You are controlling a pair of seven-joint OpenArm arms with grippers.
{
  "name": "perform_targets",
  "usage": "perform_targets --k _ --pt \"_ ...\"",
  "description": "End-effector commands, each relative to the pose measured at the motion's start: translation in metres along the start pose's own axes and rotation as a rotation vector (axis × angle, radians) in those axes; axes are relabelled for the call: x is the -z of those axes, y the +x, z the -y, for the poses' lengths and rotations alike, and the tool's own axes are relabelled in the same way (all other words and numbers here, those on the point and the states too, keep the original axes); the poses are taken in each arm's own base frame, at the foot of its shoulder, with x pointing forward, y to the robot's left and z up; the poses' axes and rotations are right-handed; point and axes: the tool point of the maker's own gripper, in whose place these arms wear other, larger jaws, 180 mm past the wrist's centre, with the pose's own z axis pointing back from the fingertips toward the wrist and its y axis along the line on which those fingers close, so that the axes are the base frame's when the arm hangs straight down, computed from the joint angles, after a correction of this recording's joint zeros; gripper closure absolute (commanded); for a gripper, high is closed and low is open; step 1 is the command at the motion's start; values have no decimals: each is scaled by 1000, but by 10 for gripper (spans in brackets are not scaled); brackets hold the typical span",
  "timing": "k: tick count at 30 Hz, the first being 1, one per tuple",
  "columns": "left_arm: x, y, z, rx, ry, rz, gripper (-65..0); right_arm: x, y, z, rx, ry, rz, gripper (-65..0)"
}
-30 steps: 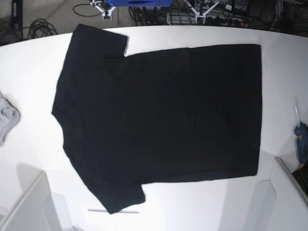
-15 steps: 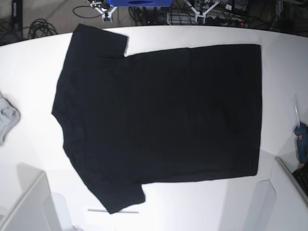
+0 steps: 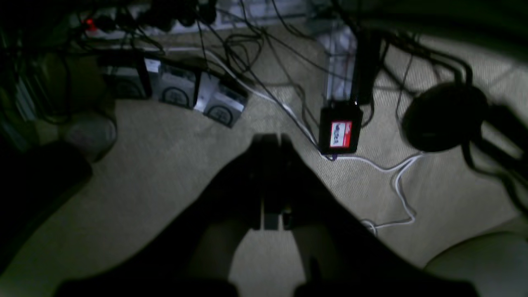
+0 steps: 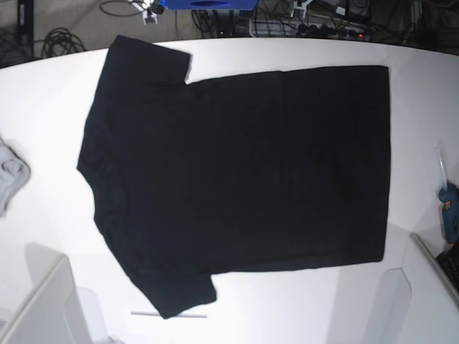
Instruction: Fold the T-shirt properly
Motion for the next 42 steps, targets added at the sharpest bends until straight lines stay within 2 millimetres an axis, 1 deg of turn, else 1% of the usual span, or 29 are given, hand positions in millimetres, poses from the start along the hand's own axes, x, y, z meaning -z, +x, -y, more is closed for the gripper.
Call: perform_targets --k 1,3,6,8,9,10,12,16,17,20,21,23,24,26,29,31,33,35,36,37,42 --pt "-4 -1 -15 15 24 25 0 -3 -14 3 5 -8 -2 0" --pt "-11 0 -23 18 36 60 0 -7 -25 4 1 -10 10 0" --pt "-24 -9 -36 40 51 86 0 -17 -43 3 -2 -8 27 0" --pt "-32 -16 -45 57 62 93 0 -24 -50 2 -2 -8 41 0" --pt "-36 -17 -49 66 66 103 0 -27 -53 3 2 -11 49 0" --pt "-41 -20 -51 72 67 108 0 -30 -55 8 24 -23 58 0" --pt "-52 -20 -59 86 77 134 0 -36 -56 24 89 -61 75 0" --pt "-76 -14 -67 117 80 196 0 -46 -59 50 159 -119 102 0" --pt "-81 -14 -68 126 81 206 0 -49 -59 54 167 -128 110 0" --pt "-98 -8 -63 135 69 248 0 -59 -60 66 185 -158 136 0" --pt "-103 -6 -65 131 74 261 0 -64 -61 68 191 -163 144 0" --pt "-114 1 -76 112 106 292 0 -72 -57 70 221 -178 160 0" --pt "-120 6 -82 108 123 309 0 -77 -53 75 237 -190 171 0" --pt "-130 16 -90 100 145 344 0 -89 -45 77 273 -203 190 0" --pt "-142 34 -106 88 188 398 0 -112 -25 87 316 -238 256 0" --pt "-147 42 -114 83 208 419 0 -128 -10 93 332 -258 309 0" --pt "-152 51 -120 80 227 443 0 -146 3 103 341 -284 351 0" --pt "-160 59 -126 79 245 470 0 -159 15 114 350 -308 376 0" --pt "-165 61 -128 81 250 480 0 -165 20 119 355 -320 387 0" --pt "-172 68 -128 90 251 502 0 -172 30 125 360 -330 415 0" --pt "-209 97 -116 125 234 609 0 -208 71 146 457 -334 542 0"
